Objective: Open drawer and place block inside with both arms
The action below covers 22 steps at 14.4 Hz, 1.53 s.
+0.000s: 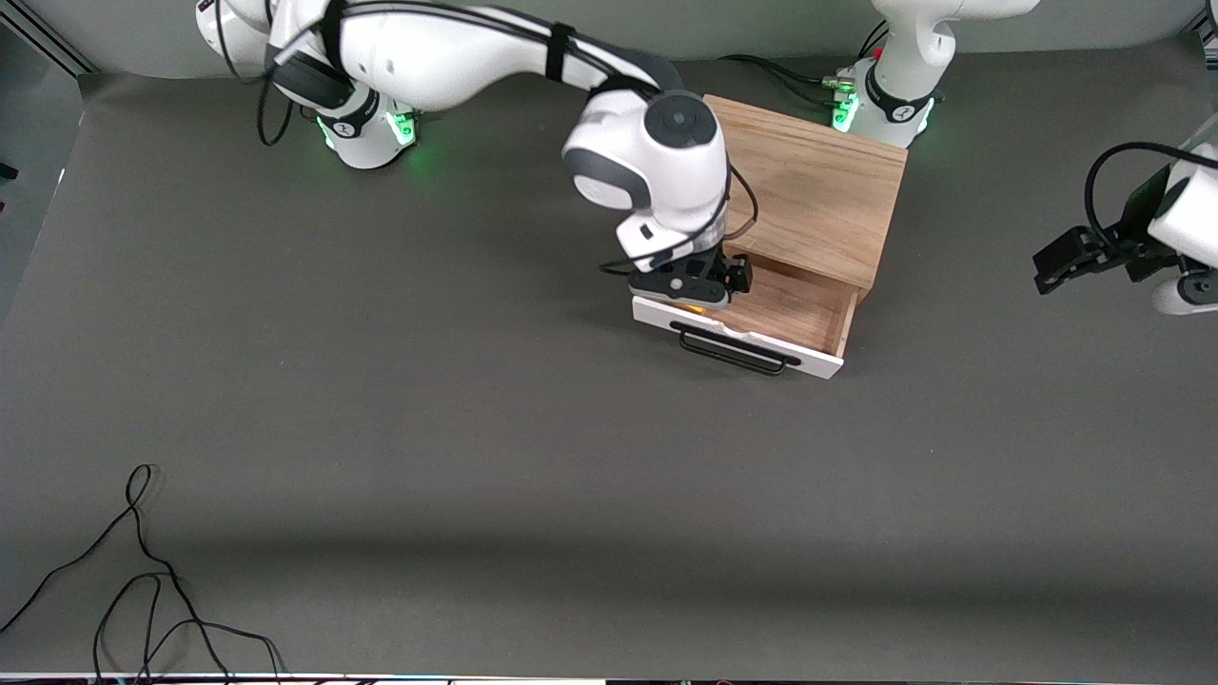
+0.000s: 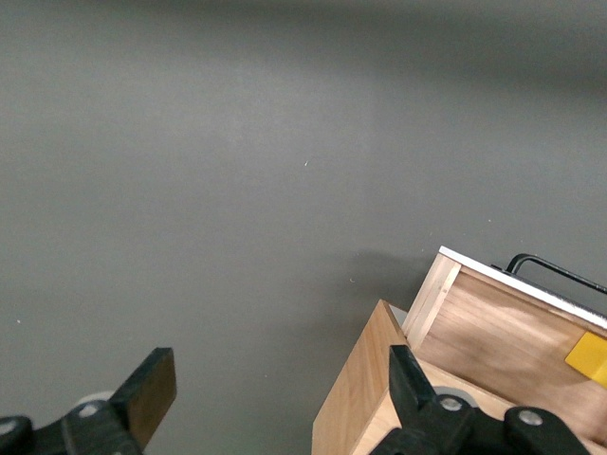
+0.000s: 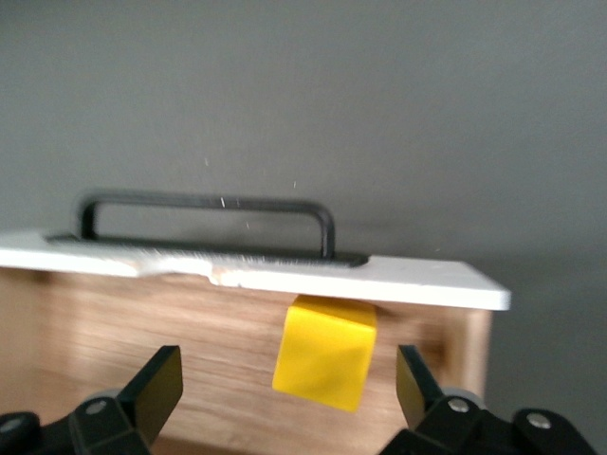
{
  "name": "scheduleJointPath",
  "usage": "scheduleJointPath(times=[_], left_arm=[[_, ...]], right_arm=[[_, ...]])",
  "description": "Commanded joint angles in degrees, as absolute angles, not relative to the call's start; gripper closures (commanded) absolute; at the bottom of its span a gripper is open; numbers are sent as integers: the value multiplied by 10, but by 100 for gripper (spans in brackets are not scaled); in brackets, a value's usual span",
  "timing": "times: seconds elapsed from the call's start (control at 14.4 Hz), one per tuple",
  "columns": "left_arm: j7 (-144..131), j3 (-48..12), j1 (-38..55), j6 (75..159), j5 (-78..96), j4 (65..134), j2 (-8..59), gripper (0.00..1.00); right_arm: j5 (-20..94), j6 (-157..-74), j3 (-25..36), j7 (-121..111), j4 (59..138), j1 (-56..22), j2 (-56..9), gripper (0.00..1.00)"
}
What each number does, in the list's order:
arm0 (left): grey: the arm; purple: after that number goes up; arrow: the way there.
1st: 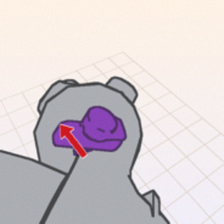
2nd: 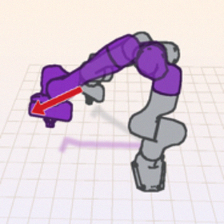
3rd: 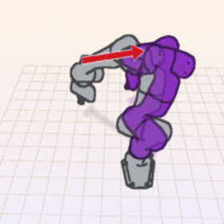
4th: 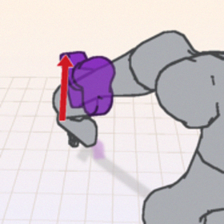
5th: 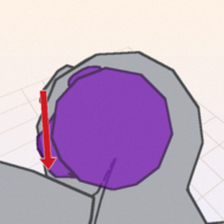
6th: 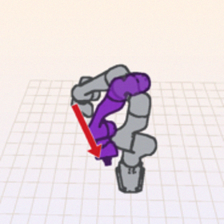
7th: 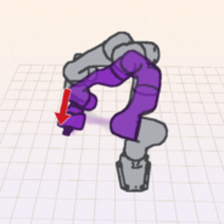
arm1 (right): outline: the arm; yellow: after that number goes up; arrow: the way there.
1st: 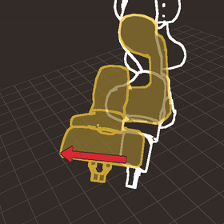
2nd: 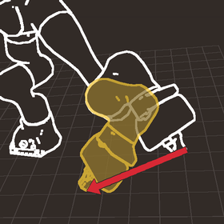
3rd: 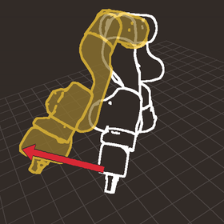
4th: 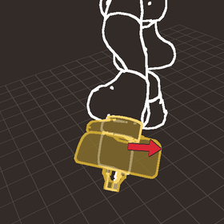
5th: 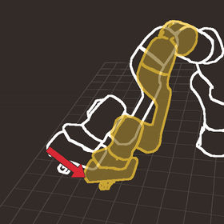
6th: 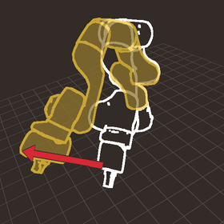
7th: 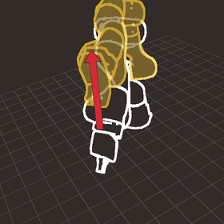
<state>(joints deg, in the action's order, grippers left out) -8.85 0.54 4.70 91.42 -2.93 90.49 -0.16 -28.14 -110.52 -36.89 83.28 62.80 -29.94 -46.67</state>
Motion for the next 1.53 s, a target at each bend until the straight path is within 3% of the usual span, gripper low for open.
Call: scheduleJointPath(times=[0.0,0.42,0.7,0.9,1.11,1.32,1.46], left_arm=[[-42,4,30,914,-23,927,-18,0],[-40,3,12,904,-24,930,-17,0],[-38,2,12,902,-24,927,-11,0],[-36,3,12,902,-23,927,-11,0],[-37,3,12,902,-24,926,-11,0],[-35,4,11,903,-23,926,-9,0],[-35,4,13,903,-23,925,-8,0]], right_arm=[[-245,-1056,-398,834,644,-212,-391,0],[-98,-948,-397,588,655,-10,-281,0],[-91,-866,-374,347,656,111,-246,0],[-26,-867,-234,184,697,110,-192,0],[70,-916,-78,136,817,75,-102,0],[60,-1040,-37,103,1007,58,14,0],[42,-1032,-37,98,1019,58,31,0]])
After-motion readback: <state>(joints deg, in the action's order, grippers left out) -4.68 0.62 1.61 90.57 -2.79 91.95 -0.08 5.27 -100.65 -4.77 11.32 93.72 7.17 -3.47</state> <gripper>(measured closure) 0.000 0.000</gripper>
